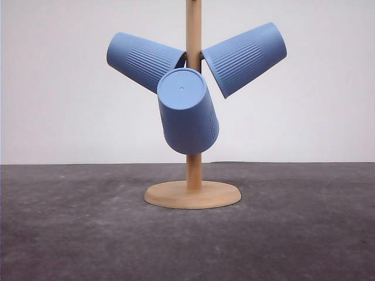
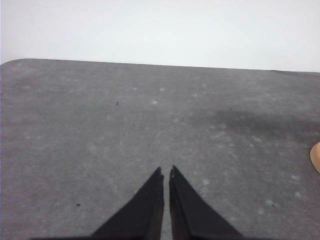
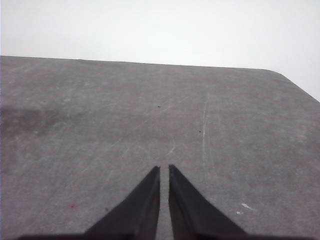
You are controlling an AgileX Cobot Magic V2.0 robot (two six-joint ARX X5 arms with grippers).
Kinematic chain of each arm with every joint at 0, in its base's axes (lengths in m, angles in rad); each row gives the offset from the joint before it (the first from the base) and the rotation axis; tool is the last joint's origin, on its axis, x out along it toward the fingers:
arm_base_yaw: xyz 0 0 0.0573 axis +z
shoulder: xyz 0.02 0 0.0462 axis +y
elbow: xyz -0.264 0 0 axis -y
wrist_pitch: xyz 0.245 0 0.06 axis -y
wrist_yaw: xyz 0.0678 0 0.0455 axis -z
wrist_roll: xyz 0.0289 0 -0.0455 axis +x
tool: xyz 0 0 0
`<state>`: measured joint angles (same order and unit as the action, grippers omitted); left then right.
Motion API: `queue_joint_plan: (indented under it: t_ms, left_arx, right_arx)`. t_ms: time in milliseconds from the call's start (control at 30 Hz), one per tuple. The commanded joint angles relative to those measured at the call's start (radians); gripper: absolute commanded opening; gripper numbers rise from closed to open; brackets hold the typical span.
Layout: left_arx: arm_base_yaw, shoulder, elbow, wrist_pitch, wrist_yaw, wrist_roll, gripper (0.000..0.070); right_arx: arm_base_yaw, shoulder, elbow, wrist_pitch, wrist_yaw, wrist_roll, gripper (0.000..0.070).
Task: Place three cups
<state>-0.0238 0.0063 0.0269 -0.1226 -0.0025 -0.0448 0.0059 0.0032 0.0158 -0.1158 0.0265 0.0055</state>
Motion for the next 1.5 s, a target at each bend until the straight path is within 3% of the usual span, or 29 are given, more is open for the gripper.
queue_joint_plan:
  t_ms: [0, 1467]
  left_arx:
    - [0.0, -0.001, -0.014, 0.012, -0.003, 0.003, 0.0]
    - [0.0, 0.0, -0.014, 0.012, -0.003, 0.003, 0.0]
  right_arx:
    - [0.0, 0.0, -0.004, 0.011, 0.0, 0.013, 0.003]
    - [0.0, 0.0, -0.004, 0.011, 0.0, 0.013, 0.003]
